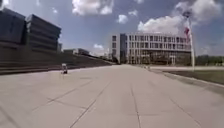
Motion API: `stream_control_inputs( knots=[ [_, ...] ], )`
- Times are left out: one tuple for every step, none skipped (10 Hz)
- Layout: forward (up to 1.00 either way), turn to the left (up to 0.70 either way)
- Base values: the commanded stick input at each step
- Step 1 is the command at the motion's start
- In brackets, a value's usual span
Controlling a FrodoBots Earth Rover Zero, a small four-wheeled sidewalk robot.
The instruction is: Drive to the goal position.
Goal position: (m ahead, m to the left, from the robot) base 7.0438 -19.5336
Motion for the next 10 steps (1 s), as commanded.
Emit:
stream_control_inputs(
  knots=[
    [0.70, -0.35],
    [0.70, -0.35],
    [0.70, -0.35],
    [0.70, -0.35],
    [0.70, -0.35],
    [0.70, -0.35],
    [0.70, -0.35],
    [0.70, -0.35],
    [0.70, -0.35],
    [0.70, -0.28]
  ],
)
